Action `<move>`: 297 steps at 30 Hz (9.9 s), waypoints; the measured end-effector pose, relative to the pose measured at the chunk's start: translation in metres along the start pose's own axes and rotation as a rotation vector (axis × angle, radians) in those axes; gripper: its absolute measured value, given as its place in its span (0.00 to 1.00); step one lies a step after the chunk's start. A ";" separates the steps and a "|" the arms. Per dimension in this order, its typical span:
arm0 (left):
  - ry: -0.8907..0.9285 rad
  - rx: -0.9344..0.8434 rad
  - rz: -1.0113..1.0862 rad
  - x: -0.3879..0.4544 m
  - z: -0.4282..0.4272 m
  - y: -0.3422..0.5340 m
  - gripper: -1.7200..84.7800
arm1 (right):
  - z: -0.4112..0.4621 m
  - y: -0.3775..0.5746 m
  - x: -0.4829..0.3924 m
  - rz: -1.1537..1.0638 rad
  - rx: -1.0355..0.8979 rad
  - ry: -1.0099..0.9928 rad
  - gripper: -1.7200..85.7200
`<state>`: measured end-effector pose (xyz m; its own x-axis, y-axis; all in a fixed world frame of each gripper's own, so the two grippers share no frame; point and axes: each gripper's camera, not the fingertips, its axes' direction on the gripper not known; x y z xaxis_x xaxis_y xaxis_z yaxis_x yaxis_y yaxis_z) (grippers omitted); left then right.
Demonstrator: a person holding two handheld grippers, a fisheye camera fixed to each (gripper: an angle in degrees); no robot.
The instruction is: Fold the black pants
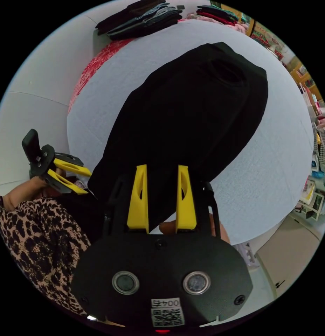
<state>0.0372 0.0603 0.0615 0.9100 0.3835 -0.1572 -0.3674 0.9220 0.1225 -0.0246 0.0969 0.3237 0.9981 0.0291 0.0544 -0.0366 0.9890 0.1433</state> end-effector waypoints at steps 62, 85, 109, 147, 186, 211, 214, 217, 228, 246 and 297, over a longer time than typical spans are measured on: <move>-0.026 -0.067 0.342 0.078 -0.009 -0.072 0.09 | 0.013 0.132 -0.169 -0.617 0.082 0.527 0.14; 0.145 -0.052 0.002 -0.043 0.018 -0.129 0.02 | -0.238 0.054 -0.069 -0.695 -0.047 -0.072 0.12; -0.225 0.606 -0.425 -0.016 -0.092 -0.078 0.02 | -0.161 -0.277 0.197 -0.444 -0.454 -0.410 0.16; -0.191 0.296 -0.049 0.022 -0.105 -0.130 0.14 | -0.111 0.131 0.143 0.099 0.352 -0.361 0.19; 0.155 0.260 -0.545 -0.079 -0.132 -0.254 0.17 | -0.054 0.010 0.327 0.497 0.419 -0.926 0.16; 0.074 0.524 -0.474 -0.096 -0.185 -0.190 0.06 | -0.075 0.014 0.301 0.206 0.483 -0.609 0.10; 0.051 0.443 -0.342 -0.050 -0.184 -0.176 0.04 | -0.067 0.034 0.255 0.151 0.474 -0.581 0.07; -0.007 0.372 -0.310 -0.029 -0.155 -0.155 0.03 | -0.031 0.032 0.226 0.168 0.373 -0.503 0.05; 0.099 0.328 -0.246 -0.070 -0.151 -0.125 0.06 | 0.012 0.069 0.249 0.351 0.380 -0.644 0.20; 0.717 0.594 -0.922 -0.169 -0.040 0.002 0.38 | 0.133 0.046 0.230 0.620 0.377 -1.043 0.16; 0.685 -0.464 0.208 -0.024 0.399 -0.236 0.23 | 0.455 0.210 -0.095 1.094 1.232 -0.588 0.17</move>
<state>0.1788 -0.1881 0.4274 0.5531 0.3574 -0.7526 -0.6919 0.7002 -0.1760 -0.1496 0.2355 0.7983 0.3507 0.2216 0.9099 -0.9132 -0.1345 0.3848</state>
